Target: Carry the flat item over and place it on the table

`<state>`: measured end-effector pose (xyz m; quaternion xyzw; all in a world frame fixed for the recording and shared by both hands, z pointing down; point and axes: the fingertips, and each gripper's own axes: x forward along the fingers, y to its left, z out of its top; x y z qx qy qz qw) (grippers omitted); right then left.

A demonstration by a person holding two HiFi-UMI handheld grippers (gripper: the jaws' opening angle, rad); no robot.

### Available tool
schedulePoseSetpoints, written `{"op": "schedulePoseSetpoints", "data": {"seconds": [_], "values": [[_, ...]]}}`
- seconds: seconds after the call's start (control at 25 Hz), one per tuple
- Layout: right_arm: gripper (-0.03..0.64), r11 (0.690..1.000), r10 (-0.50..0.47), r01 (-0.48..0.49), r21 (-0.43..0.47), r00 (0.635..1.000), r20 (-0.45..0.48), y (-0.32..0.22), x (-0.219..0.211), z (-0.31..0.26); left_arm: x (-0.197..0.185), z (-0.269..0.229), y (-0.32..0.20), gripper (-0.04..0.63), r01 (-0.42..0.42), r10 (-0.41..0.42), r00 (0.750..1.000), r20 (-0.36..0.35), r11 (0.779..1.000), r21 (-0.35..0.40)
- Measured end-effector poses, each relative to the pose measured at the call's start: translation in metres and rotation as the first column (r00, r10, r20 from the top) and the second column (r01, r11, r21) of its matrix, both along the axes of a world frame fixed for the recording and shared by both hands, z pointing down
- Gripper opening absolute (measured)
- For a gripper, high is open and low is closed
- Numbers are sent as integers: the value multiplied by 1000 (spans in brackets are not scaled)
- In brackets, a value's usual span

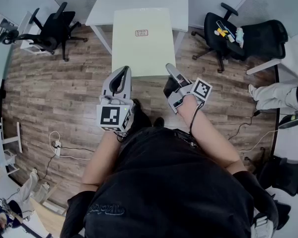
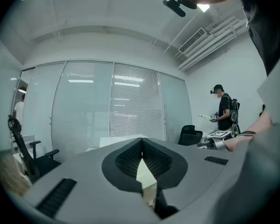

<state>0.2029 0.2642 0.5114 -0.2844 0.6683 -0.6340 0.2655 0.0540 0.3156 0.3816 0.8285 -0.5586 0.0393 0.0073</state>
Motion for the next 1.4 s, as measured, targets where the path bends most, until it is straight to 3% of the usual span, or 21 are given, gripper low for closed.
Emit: {"op": "schedulePoseSetpoints", "data": {"seconds": [0.32,0.56,0.8,1.12,1.32,1.4], "values": [[291,999,37,-37,-14,998,49,-3,2,0,-1,11,-5,14,-1,0,999,-36,1000,-24],[291,999,45,-45,-27,999,24,-23,-2,9,-10,21,-23,14,-5,0,995,-96,998,-56],[291,999,45,-44,-30,999,24,-46,-18,11,-18,24,-46,14,-16,11,995,-96,998,-53],[291,997,76,-75,-33,997,26,-92,-54,10,-46,21,-93,14,-62,58,994,-93,997,-44],[291,992,117,-116,-39,993,19,-129,-114,0,-107,3,-132,14,-110,107,990,-88,993,-34],[291,991,132,-131,-33,991,31,-126,-110,2,-103,1,-131,14,-124,122,989,-78,992,-22]]}}
